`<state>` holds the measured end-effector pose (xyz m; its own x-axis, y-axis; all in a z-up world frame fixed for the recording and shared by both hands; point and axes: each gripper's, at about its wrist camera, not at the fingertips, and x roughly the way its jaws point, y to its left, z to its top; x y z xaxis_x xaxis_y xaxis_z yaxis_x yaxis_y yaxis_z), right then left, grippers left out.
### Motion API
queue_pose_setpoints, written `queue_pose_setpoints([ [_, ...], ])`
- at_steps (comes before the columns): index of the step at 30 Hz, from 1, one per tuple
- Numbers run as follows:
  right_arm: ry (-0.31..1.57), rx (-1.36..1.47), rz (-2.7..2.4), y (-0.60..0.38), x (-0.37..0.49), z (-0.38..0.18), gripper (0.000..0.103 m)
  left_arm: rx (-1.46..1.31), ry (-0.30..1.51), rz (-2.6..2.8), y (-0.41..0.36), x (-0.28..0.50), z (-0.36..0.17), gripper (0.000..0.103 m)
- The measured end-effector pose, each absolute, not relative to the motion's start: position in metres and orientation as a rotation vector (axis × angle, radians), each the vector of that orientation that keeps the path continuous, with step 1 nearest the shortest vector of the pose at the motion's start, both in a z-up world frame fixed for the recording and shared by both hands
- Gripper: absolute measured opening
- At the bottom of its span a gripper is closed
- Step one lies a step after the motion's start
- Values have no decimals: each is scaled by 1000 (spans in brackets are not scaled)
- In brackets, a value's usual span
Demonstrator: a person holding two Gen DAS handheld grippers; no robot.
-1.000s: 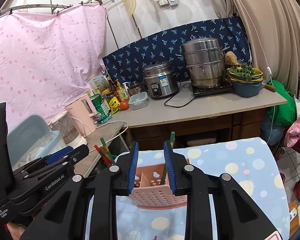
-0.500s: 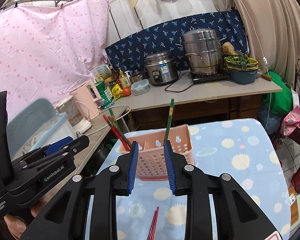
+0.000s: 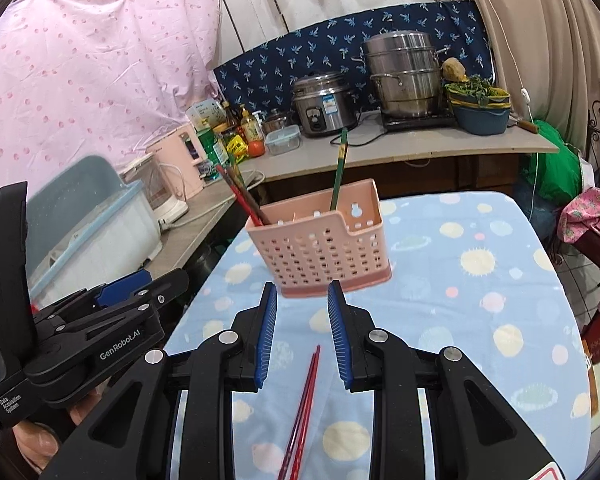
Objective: Organize utensils
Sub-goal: 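Move both open tools back to the last two chopsticks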
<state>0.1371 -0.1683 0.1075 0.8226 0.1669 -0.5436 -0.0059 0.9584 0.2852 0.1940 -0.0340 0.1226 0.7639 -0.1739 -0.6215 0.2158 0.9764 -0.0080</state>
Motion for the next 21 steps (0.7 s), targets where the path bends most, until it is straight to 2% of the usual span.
queue_pose_setpoints([
  [21,879,170,118,-121,72,-8,26,76,872,-200,-13,136,21,47],
])
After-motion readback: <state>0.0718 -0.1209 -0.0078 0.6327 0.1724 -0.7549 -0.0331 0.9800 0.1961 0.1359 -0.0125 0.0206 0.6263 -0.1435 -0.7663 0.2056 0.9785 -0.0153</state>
